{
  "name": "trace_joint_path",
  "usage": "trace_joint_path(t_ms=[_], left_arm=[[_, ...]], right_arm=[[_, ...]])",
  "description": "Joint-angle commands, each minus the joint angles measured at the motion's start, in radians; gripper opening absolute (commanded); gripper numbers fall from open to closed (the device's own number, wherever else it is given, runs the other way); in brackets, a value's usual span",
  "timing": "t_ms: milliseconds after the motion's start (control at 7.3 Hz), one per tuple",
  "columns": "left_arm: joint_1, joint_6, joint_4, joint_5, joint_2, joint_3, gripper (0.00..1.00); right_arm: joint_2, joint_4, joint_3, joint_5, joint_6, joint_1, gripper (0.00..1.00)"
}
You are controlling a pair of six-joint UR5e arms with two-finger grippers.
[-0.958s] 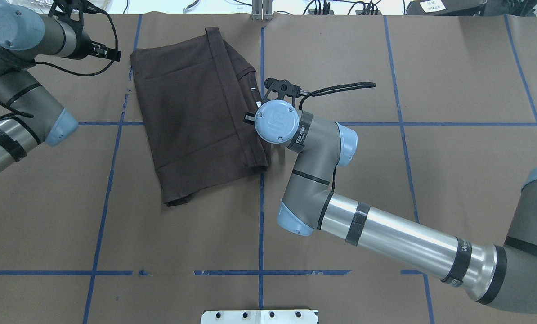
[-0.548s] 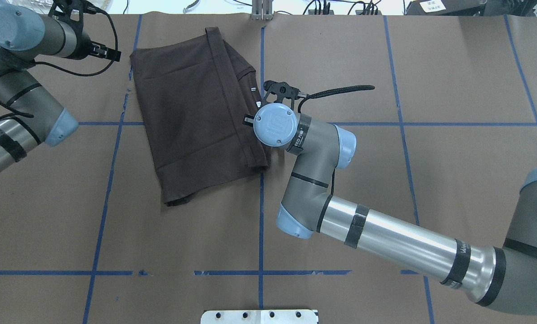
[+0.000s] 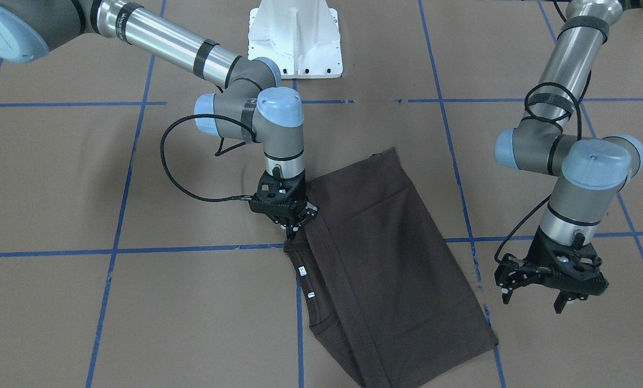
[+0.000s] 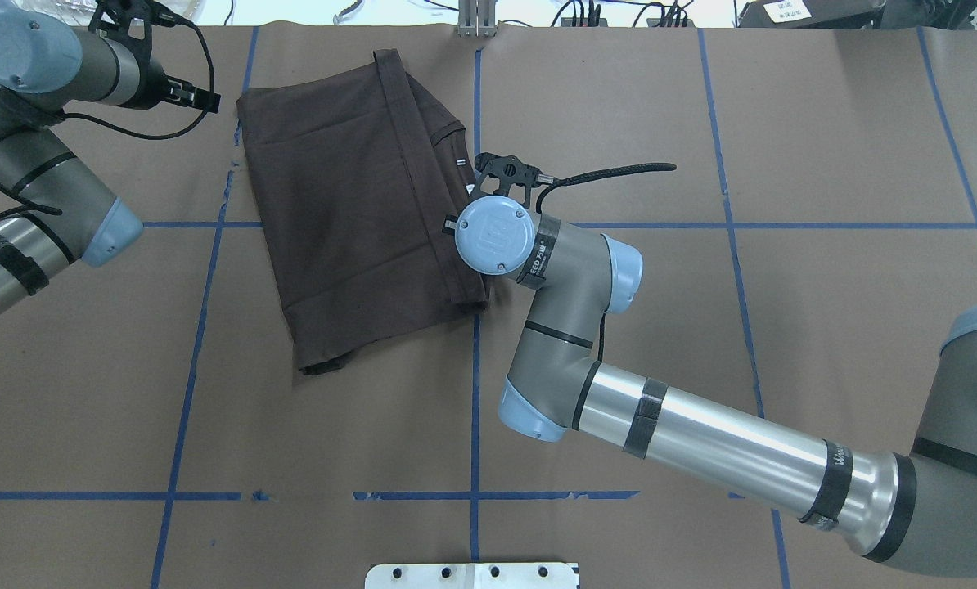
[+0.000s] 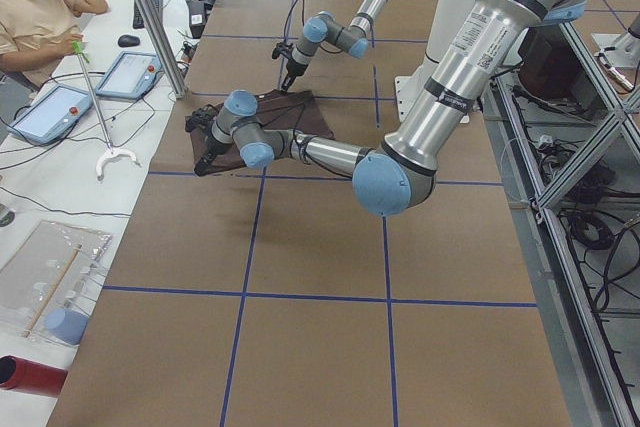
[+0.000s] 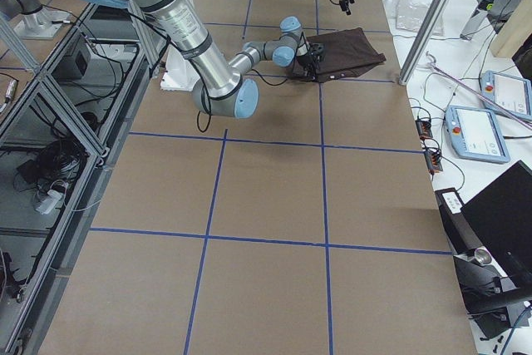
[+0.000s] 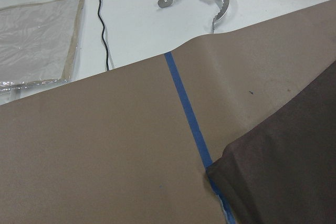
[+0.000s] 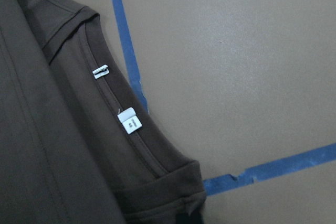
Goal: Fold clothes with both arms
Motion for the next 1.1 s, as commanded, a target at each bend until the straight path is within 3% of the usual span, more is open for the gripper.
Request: trace_joint_path(t_ms=[0,137,684,958], left_arm=[[0.008,-0.010,-0.008,-0.001,0.000,0.000,1.00],[0.017,-0.038,-0.009,-0.001,0.000,-0.004,1.00],[0.074,-0.127,-0.009,-0.001,-0.002,-0.052,1.00],[0.074,-0.127,-0.009,-0.003,-0.002,-0.052,1.00]], right_arm=[[-0.009,-0.006,0.013,0.000,-0.001,-0.001,0.00],[-0.032,-0.015,0.045,0.000,-0.001,-0.001,0.00],[-0.399,-0.018,0.487,-0.101,-0.001,-0.134,0.00],[-0.524,-0.017,0.611,-0.136,-0.001,-0.194,0.00]])
